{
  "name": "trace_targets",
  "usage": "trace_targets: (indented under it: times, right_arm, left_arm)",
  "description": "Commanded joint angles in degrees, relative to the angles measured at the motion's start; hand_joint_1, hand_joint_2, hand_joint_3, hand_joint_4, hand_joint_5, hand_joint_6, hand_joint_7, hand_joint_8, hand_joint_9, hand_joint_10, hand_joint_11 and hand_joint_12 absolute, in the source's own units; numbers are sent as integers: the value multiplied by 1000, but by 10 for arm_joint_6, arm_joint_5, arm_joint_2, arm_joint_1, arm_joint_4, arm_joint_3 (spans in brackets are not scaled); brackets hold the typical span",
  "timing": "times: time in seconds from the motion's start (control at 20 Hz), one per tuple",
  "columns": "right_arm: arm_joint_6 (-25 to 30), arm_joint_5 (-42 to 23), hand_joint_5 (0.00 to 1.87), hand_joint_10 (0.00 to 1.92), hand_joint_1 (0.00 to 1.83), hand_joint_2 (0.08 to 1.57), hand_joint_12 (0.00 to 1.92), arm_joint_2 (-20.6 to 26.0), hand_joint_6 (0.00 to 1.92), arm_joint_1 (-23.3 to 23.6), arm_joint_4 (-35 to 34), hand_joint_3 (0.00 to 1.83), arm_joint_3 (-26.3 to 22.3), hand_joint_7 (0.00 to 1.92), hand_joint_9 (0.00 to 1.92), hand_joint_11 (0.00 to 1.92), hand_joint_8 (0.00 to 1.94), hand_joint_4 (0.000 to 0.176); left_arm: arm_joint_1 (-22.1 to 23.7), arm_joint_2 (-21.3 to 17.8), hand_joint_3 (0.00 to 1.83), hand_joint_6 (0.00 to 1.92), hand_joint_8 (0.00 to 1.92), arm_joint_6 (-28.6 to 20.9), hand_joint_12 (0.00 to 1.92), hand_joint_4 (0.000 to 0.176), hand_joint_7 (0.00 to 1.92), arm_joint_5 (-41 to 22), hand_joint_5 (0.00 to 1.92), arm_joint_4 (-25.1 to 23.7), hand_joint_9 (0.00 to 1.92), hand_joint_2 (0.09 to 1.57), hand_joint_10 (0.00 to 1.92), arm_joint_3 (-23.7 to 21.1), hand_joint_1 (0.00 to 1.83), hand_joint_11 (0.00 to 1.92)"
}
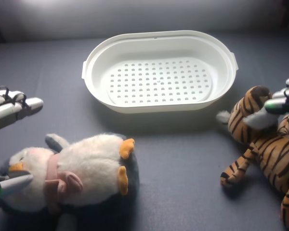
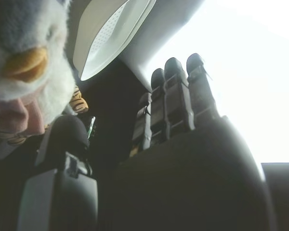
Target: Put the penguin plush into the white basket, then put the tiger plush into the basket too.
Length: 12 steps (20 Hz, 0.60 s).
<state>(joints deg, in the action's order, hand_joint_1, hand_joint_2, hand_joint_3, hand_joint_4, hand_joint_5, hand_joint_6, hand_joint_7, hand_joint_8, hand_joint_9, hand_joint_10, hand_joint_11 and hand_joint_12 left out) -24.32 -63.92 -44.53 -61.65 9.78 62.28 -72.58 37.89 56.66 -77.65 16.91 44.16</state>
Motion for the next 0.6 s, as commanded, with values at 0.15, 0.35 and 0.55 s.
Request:
trace_targets:
  times: [0.15,0.35,0.55]
  right_arm:
    - [3,-66,353,2,630,1270,273,1,1,5,-20,0,2,329,334,276,1,59]
    - [3,-65,337,0,594,1276,237,1,0,5,-19,2,2,318,318,277,0,77]
    - [9,-64,347,3,595,1283,226,1,2,8,-11,2,5,325,314,271,2,59]
  left_arm:
    - [3,0,0,1,1,-3,529,112,308,-68,303,3,312,1061,4,2,522,0]
    - [3,-1,0,0,0,-14,501,141,245,-58,225,-12,275,912,0,2,501,0]
    - [3,-7,0,0,0,-26,533,157,175,6,130,-51,261,769,0,1,554,6]
